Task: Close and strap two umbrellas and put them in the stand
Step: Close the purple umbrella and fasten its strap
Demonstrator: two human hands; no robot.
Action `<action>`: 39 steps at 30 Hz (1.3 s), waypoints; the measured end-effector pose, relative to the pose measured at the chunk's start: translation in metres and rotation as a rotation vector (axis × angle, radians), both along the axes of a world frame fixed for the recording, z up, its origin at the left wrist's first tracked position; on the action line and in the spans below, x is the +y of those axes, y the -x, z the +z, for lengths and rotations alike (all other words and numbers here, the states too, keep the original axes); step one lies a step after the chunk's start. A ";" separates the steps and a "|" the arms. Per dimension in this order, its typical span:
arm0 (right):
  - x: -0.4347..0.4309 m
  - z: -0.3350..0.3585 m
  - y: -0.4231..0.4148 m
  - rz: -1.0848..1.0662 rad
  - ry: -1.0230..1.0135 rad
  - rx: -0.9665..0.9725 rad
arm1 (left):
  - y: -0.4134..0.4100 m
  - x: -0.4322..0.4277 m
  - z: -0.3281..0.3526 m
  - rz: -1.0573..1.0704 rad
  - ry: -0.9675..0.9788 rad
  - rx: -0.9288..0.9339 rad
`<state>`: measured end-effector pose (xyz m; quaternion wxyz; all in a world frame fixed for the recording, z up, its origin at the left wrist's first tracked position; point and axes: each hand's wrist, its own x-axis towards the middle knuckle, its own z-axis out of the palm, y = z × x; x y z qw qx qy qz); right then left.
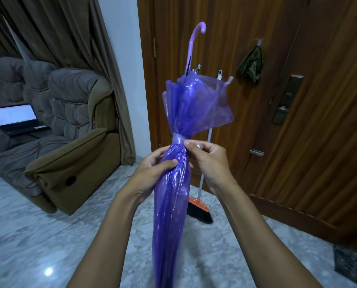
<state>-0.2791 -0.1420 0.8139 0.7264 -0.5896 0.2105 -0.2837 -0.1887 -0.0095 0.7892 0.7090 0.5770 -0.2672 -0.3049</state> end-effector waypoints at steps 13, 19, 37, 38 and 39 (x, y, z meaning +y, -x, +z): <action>0.012 0.010 0.000 -0.106 0.190 -0.003 | 0.005 0.008 0.033 0.104 -0.402 -0.619; 0.018 0.015 0.001 0.010 0.072 -0.046 | 0.011 0.007 0.021 0.244 -0.285 -0.668; 0.013 0.008 0.007 0.196 -0.429 -0.094 | 0.020 0.010 0.015 0.142 -0.030 -0.358; 0.012 0.008 0.007 0.199 -0.445 -0.096 | 0.020 0.010 0.014 0.139 -0.032 -0.363; 0.012 0.007 0.007 0.202 -0.460 -0.098 | 0.020 0.010 0.014 0.140 -0.030 -0.364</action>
